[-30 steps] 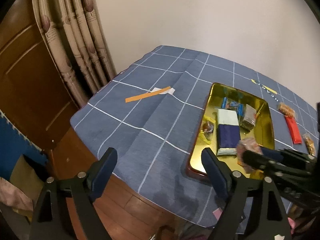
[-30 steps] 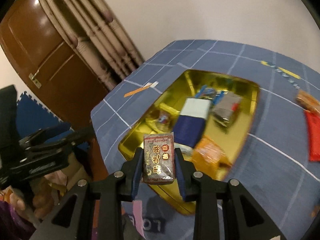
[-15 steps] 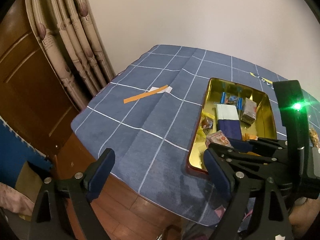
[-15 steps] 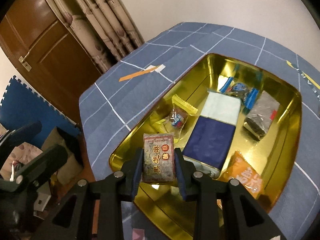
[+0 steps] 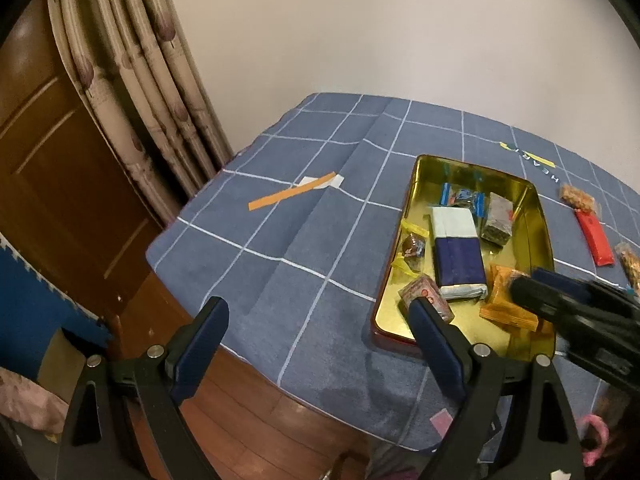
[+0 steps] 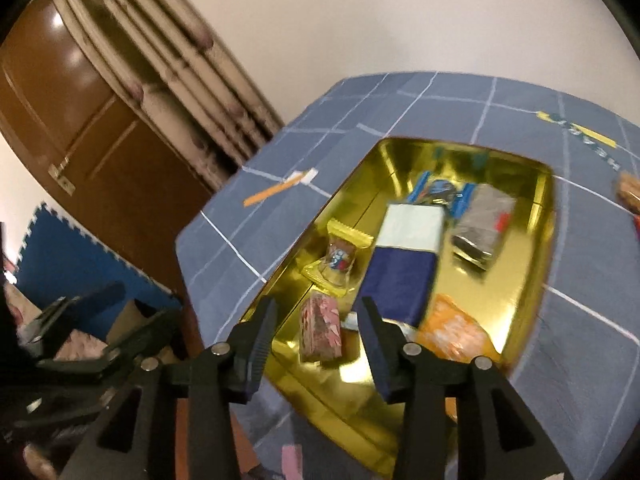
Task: Organize snacks
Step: 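Lower the cake packet into the tin and open the right gripper, then grasp the blue-wrapped candy with the right gripper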
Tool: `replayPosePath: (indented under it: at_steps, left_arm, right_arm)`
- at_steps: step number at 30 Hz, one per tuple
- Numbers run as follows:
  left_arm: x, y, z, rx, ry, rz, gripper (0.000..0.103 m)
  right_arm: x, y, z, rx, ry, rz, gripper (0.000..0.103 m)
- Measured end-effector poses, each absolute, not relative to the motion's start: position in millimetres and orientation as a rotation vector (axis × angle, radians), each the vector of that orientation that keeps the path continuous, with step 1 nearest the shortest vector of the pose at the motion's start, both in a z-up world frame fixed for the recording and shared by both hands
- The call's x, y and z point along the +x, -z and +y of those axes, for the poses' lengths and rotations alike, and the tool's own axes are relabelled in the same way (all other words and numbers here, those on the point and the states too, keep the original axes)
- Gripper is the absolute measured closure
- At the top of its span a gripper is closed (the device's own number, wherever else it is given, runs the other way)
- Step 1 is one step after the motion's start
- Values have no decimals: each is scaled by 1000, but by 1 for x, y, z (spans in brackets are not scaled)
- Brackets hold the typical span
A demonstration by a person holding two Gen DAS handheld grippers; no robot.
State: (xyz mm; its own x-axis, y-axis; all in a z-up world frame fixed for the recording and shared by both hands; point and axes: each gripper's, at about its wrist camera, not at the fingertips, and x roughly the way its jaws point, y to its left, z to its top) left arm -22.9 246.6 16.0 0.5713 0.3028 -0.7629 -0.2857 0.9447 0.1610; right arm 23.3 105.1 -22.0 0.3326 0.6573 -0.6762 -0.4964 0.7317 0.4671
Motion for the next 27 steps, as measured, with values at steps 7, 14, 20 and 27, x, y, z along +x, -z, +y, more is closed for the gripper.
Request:
replayPosePath:
  at_steps: [7,14,20,27]
  left_arm:
    - [-28,-16,228,52,-316,899,13]
    - [-31,-14,208,104,-289,888,11]
    - [-29,-7,200,153,-291,886,8]
    - [-23,4,191,201,-289,909,8]
  right_arm:
    - [-35,8,-17,158,-421,841,58]
    - [-47,20,-160,222,-54,865,48]
    - [-16,40,-185,341,-40,916,47]
    - [10,66,-193,424,9,972,47]
